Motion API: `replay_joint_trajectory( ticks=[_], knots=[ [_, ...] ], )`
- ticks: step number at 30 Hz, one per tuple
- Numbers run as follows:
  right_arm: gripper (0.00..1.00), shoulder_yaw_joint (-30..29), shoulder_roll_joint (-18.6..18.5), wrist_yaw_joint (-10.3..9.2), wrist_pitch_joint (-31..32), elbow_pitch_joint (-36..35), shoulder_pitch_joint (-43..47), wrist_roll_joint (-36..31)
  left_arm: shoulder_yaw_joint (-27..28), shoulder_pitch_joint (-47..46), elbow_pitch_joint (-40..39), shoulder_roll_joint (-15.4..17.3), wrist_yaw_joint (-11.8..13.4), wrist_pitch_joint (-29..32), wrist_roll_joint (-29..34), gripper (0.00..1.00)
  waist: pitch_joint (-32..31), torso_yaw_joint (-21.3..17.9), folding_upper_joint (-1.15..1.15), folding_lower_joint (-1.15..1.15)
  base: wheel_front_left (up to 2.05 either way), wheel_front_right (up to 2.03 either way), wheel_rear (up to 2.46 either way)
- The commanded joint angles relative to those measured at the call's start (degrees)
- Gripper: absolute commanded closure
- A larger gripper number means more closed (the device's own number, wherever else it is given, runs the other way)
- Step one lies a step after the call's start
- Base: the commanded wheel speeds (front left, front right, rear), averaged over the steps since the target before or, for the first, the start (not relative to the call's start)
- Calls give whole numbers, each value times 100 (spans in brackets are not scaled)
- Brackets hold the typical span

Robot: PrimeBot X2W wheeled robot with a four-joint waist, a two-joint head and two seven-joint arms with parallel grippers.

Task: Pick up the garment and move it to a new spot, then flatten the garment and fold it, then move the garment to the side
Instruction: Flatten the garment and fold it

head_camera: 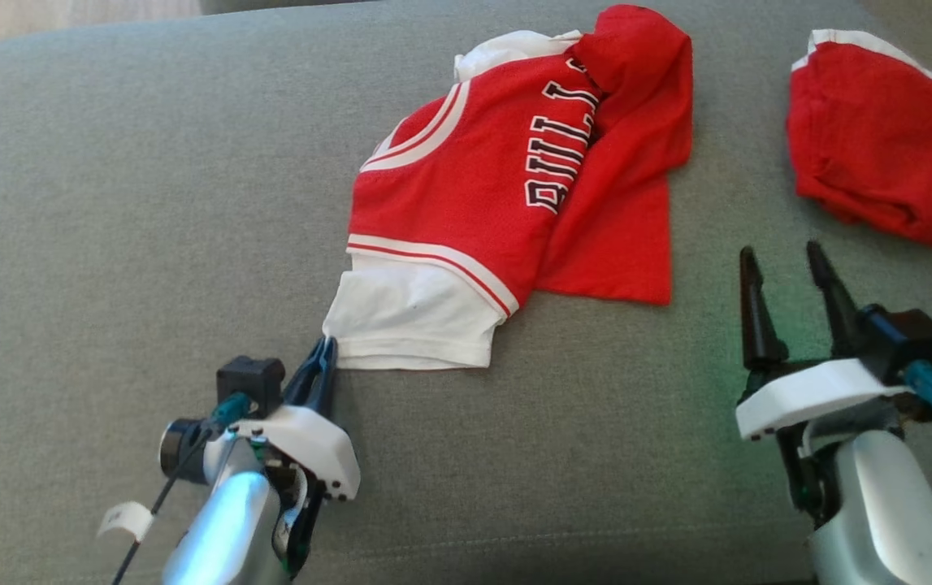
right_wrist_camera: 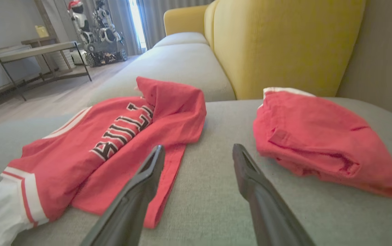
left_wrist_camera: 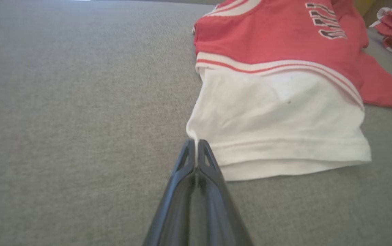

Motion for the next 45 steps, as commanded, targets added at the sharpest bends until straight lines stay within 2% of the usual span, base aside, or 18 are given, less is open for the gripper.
replay_joint_trajectory(
  ticks=[1, 8, 15, 21, 31, 32, 33, 34, 40, 45],
  knots=[
    [0, 186, 4, -5, 66, -89, 5, 57, 198, -138, -291, 55, 45, -52, -20, 100, -34, 59, 0, 0, 0, 0, 0],
    [0, 334, 4, -5, 425, 434, -20, 409, 555, 106, -1387, 55, 249, -53, 106, 100, -81, 359, 0, 0, 0, 0, 0],
    [0, 373, 4, -5, 732, 1109, -319, 920, 708, 359, -2386, 55, 343, -54, 216, 100, -42, 642, 0, 0, 0, 0, 0],
    [0, 449, 4, -5, 672, 1634, -628, 1438, 614, 400, -2628, 55, 389, -54, 185, 100, 46, 798, 0, 0, 0, 0, 0],
    [0, 476, 4, -5, 414, 2327, -1013, 1622, 593, 379, -2702, 55, 404, -54, 183, 100, 155, 877, 0, 0, 0, 0, 0],
    [36, 508, 4, -5, 402, 2388, -1044, 1643, 600, 378, -2697, 55, 401, -54, 187, 100, 155, 875, 0, 0, 0, 0, 0],
    [82, 542, 4, -5, 391, 2449, -1077, 1611, 607, 378, -2692, 55, 399, -54, 193, 100, 155, 870, 0, 0, 0, 0, 0],
    [100, 581, 4, -5, 366, 2497, -1107, 1525, 617, 377, -2689, 55, 397, -54, 198, 100, 155, 864, 0, 0, 0, 0, 0],
    [100, 440, 4, -5, 167, 2519, -1171, 690, 733, 377, -2740, 55, 406, -54, 216, 100, 38, 808, 0, 0, 0, 0, 0],
    [100, 120, -103, -5, 260, 1982, -1194, -335, 943, 406, -2933, 54, 408, -54, -37, 100, -159, 713, 0, 0, 0, 0, 0]
  ],
)
